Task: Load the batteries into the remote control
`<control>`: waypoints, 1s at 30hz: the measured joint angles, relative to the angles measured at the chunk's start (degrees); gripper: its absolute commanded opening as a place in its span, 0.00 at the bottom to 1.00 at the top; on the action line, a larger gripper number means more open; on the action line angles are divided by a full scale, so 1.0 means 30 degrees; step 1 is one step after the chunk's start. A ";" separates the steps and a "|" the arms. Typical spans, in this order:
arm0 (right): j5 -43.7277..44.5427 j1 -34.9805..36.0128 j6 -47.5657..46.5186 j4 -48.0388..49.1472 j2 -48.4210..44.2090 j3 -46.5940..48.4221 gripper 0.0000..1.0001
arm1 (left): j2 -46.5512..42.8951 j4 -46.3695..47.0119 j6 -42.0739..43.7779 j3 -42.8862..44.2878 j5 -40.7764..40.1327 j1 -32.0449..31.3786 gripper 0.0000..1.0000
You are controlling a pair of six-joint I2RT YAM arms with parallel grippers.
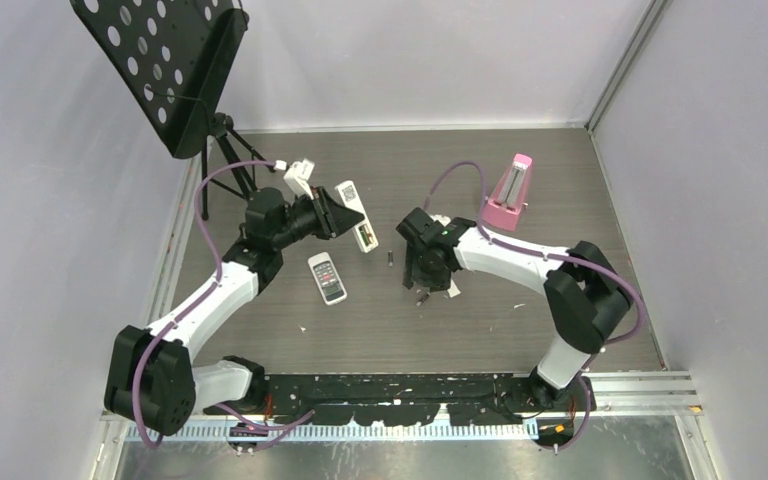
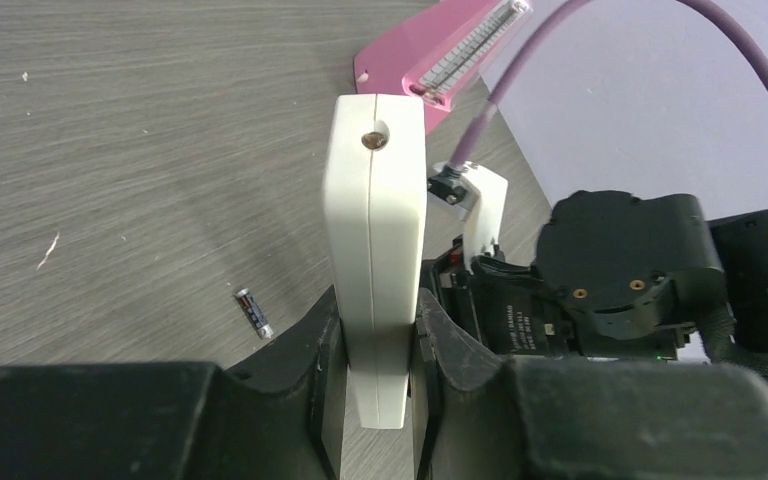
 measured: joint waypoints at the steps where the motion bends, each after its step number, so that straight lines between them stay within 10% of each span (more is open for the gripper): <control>1: 0.0138 0.0146 0.0073 -0.0342 0.0423 0.0306 0.54 | 0.0000 0.0000 0.0022 -0.0036 0.0058 0.0000 0.00; 30: -0.0583 0.0197 0.0051 -0.1829 0.2936 0.1319 0.32 | 0.0197 0.0022 0.0459 -0.0284 0.0124 0.0000 0.00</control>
